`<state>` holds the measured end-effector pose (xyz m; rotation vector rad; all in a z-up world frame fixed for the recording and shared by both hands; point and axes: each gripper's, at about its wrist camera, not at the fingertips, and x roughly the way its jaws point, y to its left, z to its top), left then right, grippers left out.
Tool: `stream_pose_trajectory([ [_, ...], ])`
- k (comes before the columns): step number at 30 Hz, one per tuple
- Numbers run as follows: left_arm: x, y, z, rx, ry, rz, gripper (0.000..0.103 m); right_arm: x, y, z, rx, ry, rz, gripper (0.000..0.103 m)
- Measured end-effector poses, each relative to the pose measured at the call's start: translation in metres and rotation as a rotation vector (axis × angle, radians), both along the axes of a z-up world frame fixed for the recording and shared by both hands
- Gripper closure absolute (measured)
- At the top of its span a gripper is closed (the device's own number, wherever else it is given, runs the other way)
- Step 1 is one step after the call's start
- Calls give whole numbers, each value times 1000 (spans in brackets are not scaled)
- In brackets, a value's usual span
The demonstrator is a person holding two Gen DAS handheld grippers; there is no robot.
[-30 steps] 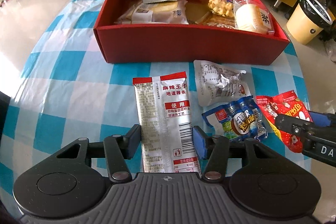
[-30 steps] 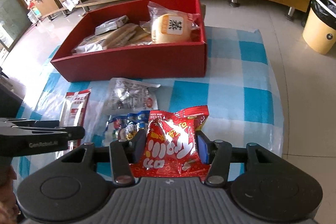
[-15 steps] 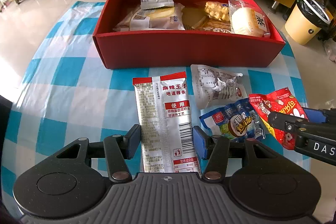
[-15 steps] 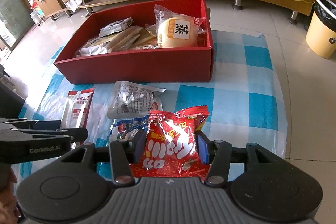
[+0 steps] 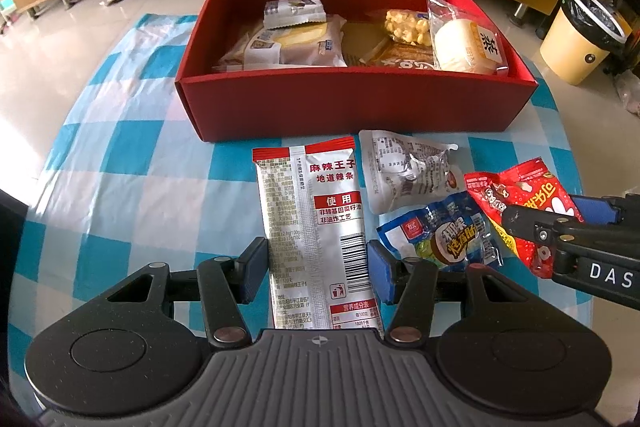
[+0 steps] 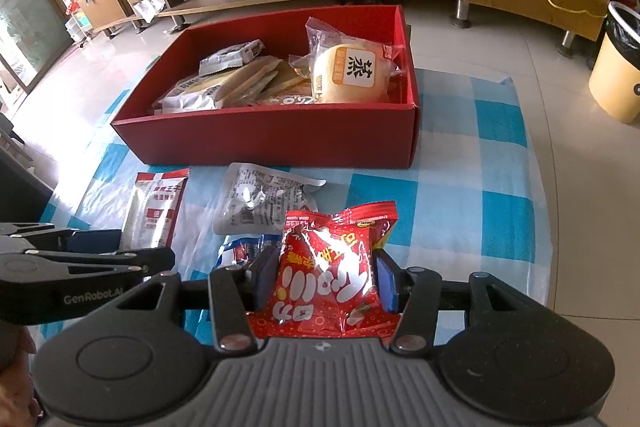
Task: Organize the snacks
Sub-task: 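Lift the strip pack and candy bag and carry both over the red box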
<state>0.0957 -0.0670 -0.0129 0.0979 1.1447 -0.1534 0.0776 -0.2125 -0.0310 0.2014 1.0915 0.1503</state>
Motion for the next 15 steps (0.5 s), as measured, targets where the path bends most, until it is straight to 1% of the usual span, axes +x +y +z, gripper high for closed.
stream_pose_trajectory([
  [15, 2, 3, 10, -22, -25, 9, 42, 0, -5, 13, 24, -39, -10, 55],
])
